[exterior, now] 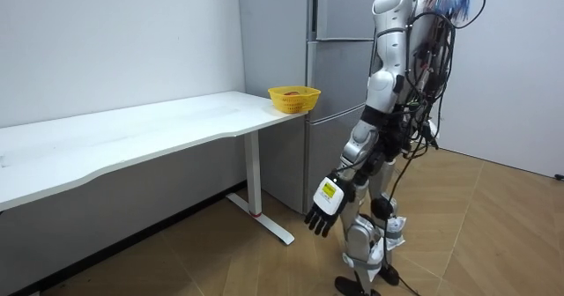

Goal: Retrieve from the upper fridge

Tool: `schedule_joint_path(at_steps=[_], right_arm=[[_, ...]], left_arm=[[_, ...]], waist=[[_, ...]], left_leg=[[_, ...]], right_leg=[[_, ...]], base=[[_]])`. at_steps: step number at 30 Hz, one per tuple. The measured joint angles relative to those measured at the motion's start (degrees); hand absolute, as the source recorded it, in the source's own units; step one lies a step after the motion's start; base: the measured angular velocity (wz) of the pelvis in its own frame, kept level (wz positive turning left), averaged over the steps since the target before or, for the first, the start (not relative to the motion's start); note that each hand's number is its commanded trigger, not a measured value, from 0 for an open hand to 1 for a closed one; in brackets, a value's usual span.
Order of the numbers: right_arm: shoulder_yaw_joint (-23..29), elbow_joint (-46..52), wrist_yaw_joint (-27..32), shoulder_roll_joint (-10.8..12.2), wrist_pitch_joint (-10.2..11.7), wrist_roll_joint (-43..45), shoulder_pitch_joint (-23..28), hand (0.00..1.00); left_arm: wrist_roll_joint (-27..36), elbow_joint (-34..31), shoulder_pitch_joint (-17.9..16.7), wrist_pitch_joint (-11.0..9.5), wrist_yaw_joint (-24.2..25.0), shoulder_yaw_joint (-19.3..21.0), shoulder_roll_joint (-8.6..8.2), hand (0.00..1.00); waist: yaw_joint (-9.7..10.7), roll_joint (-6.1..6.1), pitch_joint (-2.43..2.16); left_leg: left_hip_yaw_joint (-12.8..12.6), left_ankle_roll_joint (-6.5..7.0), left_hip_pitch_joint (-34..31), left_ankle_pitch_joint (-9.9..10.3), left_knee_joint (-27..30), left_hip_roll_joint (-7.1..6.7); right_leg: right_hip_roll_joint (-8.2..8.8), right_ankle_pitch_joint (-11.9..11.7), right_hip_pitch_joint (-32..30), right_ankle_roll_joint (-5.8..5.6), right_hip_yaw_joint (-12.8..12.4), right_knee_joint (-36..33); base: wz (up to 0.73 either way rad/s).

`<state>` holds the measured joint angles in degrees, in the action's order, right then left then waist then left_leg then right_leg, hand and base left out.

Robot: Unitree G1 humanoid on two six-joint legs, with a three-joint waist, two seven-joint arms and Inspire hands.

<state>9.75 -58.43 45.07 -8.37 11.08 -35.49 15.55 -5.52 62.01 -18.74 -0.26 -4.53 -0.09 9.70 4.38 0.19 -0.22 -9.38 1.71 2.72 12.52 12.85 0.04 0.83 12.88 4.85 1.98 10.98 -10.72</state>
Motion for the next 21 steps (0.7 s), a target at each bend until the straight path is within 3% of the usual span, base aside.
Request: schedule_joint_path(at_steps=[6, 11, 16, 21], right_arm=[[-1.85, -10.64, -18.61, 0.0, -8.01, 3.05, -1.05, 0.0], [-6.5, -16.06, -30.72, -0.84, -14.95, 17.68, -2.46, 0.0], [-8.71, -18.1, -37.33, -1.06, -18.26, 27.48, -5.79, 0.0], [-10.77, -18.05, -42.22, -1.08, -18.72, 32.59, -8.26, 0.0]], left_arm=[[-4.53, -0.38, 0.24, 3.94, 5.11, 2.51, -0.12, 0.0], [-8.9, -0.84, 0.41, 6.96, 6.92, 4.32, -0.09, 0.0], [-10.37, -0.77, 1.22, 9.44, 8.11, 4.22, -0.1, 0.0], [-10.37, -0.26, 1.56, 10.66, 8.89, 4.21, -0.25, 0.0]], waist=[[-0.23, -0.62, 0.1], [-2.06, -1.38, 0.16], [-3.56, -1.58, 0.21], [-4.11, -1.49, 0.24]], left_leg=[[0.11, 0.0, 1.04, 0.0, -0.15, -0.06], [0.18, 0.0, 1.41, 0.0, -0.05, -0.1], [0.23, 0.01, 1.62, -0.01, -0.06, -0.11], [0.35, 0.01, 1.96, 0.0, -0.01, -0.11]], right_leg=[[0.04, 0.2, 1.05, -0.02, 0.07, 0.01], [0.15, 0.16, 1.25, -0.01, 0.39, -0.02], [0.16, 0.12, 1.39, -0.04, 0.44, -0.05], [0.16, 0.17, 1.81, -0.01, 0.47, -0.07]], base=[[0.01], [-0.01], [0.01], [0.0]])
